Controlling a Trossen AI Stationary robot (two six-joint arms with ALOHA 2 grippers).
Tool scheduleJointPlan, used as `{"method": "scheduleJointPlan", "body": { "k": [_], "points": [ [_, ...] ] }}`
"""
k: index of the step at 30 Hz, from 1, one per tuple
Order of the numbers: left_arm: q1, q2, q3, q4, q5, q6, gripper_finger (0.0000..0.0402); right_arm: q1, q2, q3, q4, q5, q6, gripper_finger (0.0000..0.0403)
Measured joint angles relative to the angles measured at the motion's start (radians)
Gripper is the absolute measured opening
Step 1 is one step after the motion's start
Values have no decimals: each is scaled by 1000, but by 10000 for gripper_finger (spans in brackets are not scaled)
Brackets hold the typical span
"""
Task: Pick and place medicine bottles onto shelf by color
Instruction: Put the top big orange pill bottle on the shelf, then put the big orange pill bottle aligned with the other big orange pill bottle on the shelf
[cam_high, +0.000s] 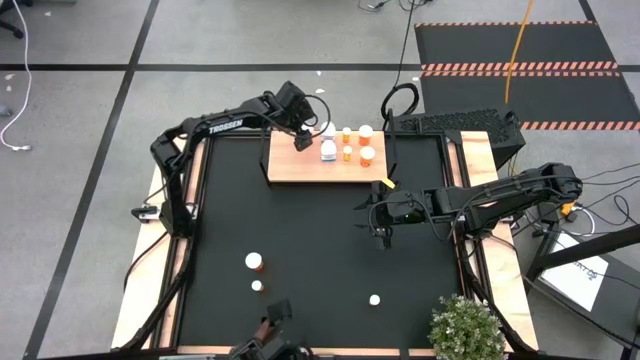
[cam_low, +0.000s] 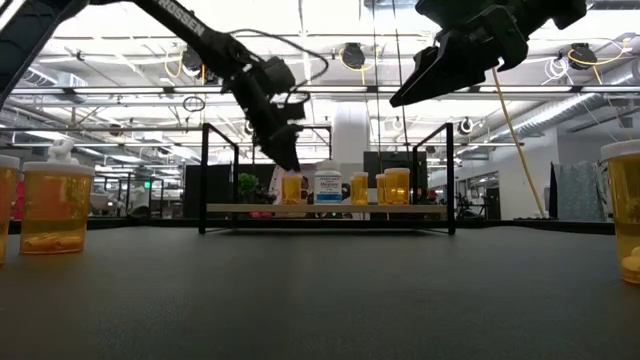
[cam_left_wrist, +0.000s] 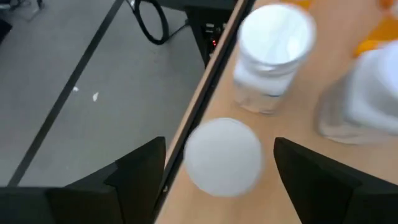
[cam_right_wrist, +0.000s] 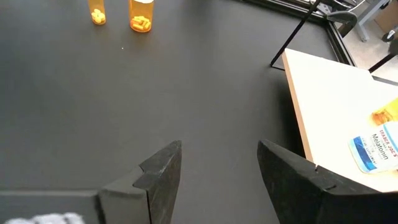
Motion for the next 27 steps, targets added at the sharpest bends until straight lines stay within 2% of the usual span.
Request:
{"method": "scheduleJointPlan", "body": {
  "k": [7,16,24,27],
  "points": [
    [-55,-119,0,-72,0,-24,301,1,0,0,-2,0,0,205],
    [-215,-247,-2,-267,0,-81,301,2,-3,0,-47,0,49,205],
    [-393,-353,-143,-244,-112,-163,301,3,-3,0,-51,-5,124,205],
    [-458,-400,-213,-206,-151,-201,301,4,-3,0,-49,-39,163,205]
  ]
}}
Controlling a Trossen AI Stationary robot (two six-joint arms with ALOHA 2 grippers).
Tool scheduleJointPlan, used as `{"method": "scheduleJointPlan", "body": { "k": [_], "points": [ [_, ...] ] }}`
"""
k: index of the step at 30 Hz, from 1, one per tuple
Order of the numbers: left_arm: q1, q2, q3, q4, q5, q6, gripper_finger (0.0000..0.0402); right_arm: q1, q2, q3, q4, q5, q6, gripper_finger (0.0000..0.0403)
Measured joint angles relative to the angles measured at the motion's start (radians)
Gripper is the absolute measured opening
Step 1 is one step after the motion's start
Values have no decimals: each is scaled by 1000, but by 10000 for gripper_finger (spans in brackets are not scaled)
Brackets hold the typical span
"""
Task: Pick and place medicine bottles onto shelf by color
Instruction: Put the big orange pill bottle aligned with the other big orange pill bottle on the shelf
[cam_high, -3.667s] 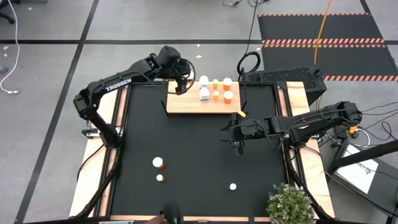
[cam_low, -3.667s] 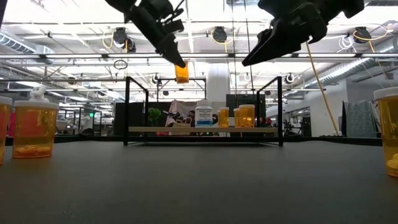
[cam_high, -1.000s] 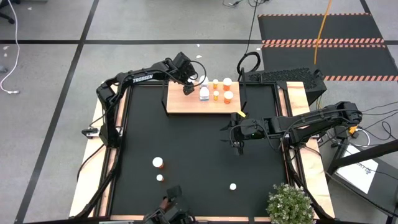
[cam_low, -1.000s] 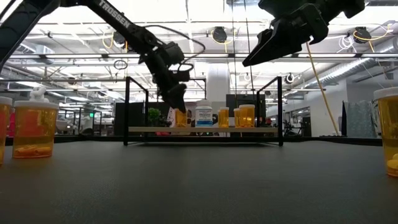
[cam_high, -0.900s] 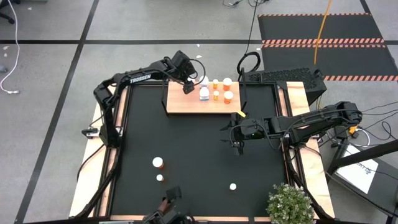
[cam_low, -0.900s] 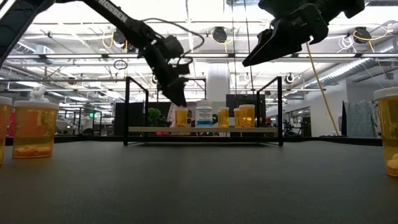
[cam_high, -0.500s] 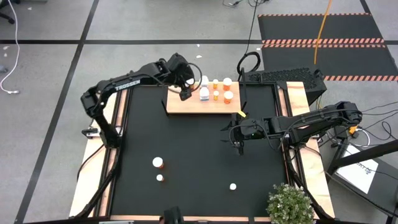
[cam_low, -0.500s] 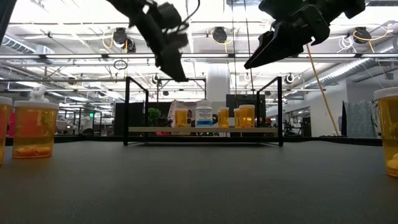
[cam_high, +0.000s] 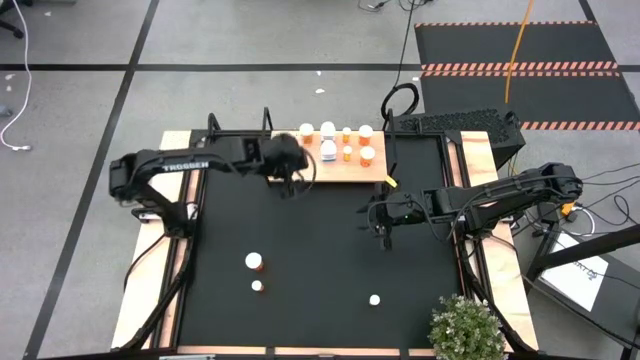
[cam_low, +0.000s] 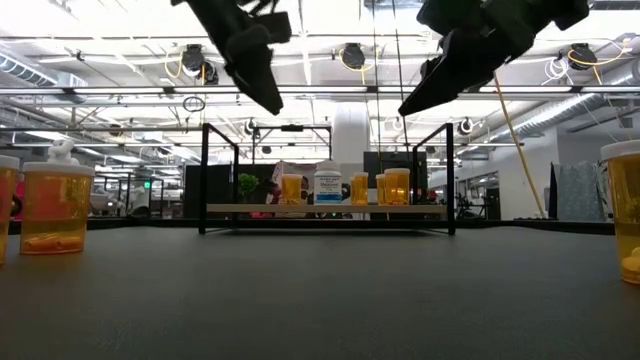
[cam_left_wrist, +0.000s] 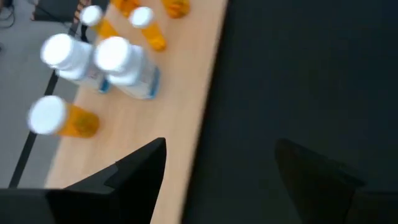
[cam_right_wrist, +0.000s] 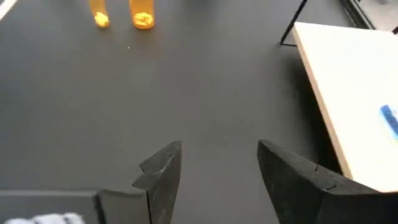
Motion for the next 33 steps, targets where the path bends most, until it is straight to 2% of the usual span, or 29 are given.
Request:
{"method": "scheduleJointPlan", "body": {
  "k": [8,14,22,25,33],
  "points": [
    [-172,-93,-145,78,-88,-91,301,107,0,75,-103,-8,170,205],
    [-316,-104,-210,111,-147,-171,301,225,1,88,-119,79,285,205],
    [-522,-104,-270,155,-288,-319,301,370,24,89,-117,96,494,205],
    [-590,-104,-276,177,-312,-357,301,420,56,88,-120,95,558,205],
    [-685,-89,-277,245,-351,-411,301,503,172,88,-111,85,657,205]
  ]
}}
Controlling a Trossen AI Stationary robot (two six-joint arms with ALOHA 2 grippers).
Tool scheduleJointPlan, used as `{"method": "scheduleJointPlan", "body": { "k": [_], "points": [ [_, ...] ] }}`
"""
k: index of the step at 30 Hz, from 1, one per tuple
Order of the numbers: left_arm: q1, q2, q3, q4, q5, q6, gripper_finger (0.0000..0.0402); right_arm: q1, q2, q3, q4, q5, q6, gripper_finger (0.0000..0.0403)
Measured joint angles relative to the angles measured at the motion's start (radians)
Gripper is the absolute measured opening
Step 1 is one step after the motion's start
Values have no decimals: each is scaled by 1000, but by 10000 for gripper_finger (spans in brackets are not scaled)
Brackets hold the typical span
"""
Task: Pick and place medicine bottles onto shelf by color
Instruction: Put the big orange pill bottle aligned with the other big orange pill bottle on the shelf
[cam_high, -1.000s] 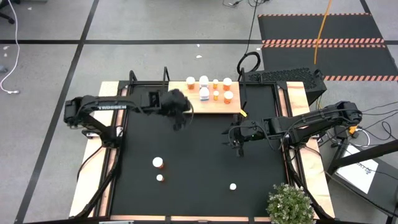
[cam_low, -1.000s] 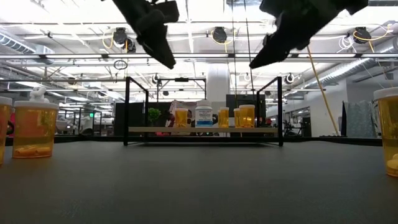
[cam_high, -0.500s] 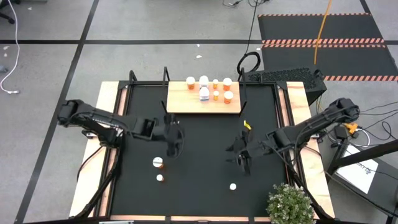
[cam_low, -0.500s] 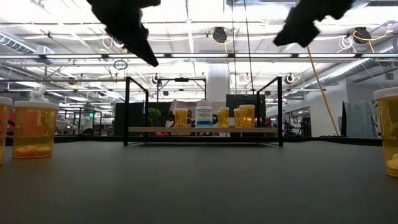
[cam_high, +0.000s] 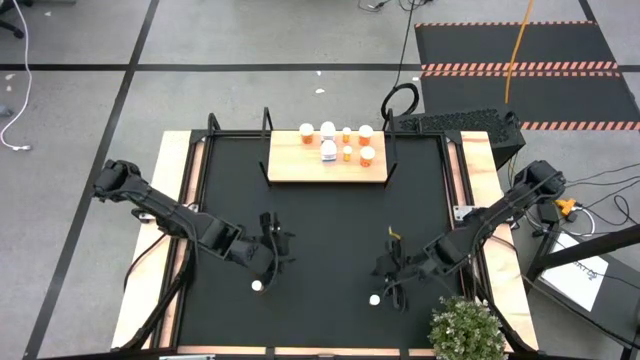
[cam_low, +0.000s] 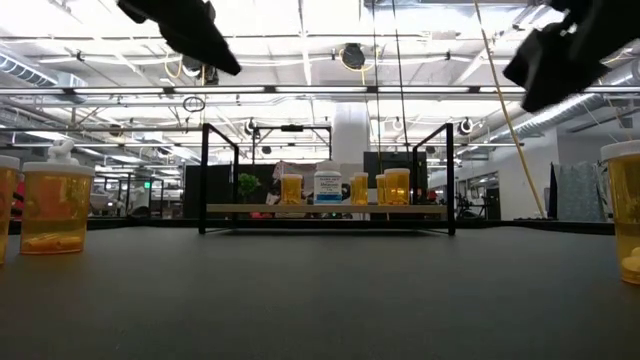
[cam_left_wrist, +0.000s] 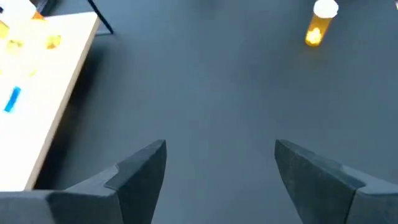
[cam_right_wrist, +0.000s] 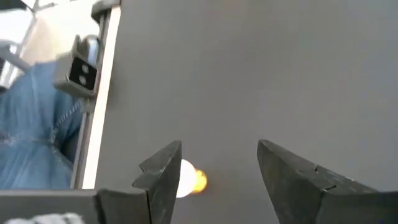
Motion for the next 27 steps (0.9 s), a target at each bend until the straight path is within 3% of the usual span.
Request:
{"method": "scheduleJointPlan", "body": {
  "k": [7,17,27],
  "points": [
    [-34,0,0,-52,-2,-101,301,31,37,0,20,12,19,205],
    [-134,0,0,-310,-58,-324,301,45,65,0,143,194,-114,205],
    [-216,1,-119,-333,-32,-460,301,30,63,0,188,199,-191,205]
  ]
}}
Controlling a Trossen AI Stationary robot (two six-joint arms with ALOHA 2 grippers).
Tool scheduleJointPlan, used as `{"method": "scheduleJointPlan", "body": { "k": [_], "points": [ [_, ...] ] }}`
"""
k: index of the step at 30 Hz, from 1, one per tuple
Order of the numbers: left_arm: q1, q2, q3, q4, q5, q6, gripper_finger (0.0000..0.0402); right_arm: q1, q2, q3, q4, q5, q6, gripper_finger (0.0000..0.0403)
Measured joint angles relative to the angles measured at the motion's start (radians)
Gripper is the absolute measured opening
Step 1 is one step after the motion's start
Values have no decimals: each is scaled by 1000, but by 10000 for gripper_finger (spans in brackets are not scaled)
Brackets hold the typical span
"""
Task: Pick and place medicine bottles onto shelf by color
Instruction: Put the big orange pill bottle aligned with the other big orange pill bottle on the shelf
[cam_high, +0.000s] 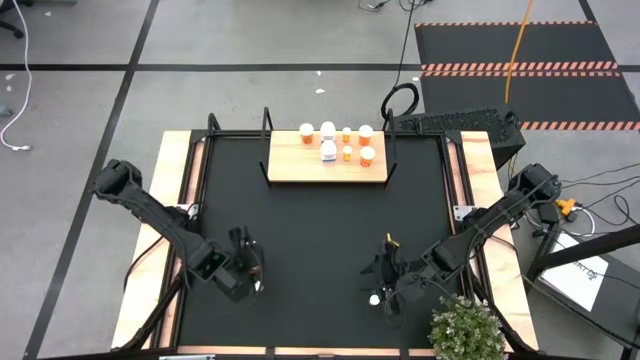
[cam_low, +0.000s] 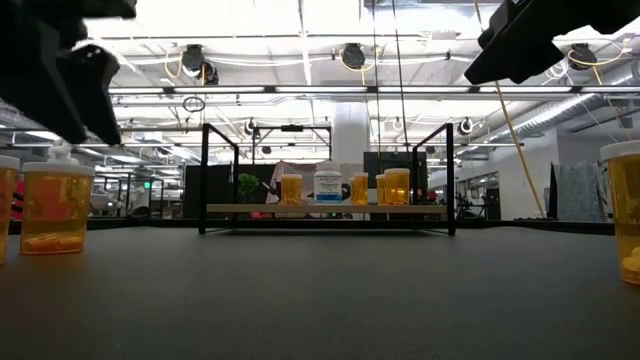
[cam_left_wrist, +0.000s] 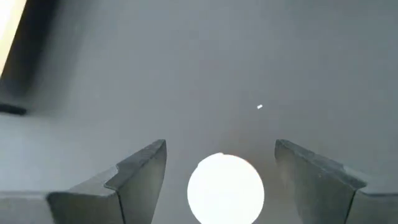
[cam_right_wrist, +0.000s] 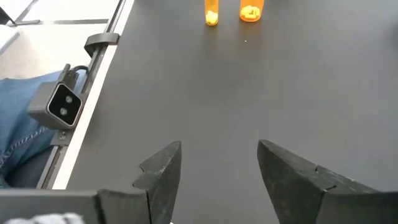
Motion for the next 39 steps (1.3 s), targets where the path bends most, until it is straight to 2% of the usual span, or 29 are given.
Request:
{"method": "scheduleJointPlan", "body": {
  "k": [6,12,19,31,34,39],
  "points": [
    [-4,0,-54,-1,1,-60,301,0,0,0,1,0,-9,205],
    [8,0,-115,20,47,-93,301,0,0,0,1,0,-9,205],
    [11,0,-128,26,47,-103,299,0,0,0,1,1,-9,205],
    [11,0,-128,26,46,-79,209,0,0,0,1,1,-12,205],
    [14,-5,-128,26,46,-63,207,0,0,0,1,1,-12,205],
    [43,-33,-119,25,46,-16,227,0,0,0,1,1,-12,205]
  ]
}}
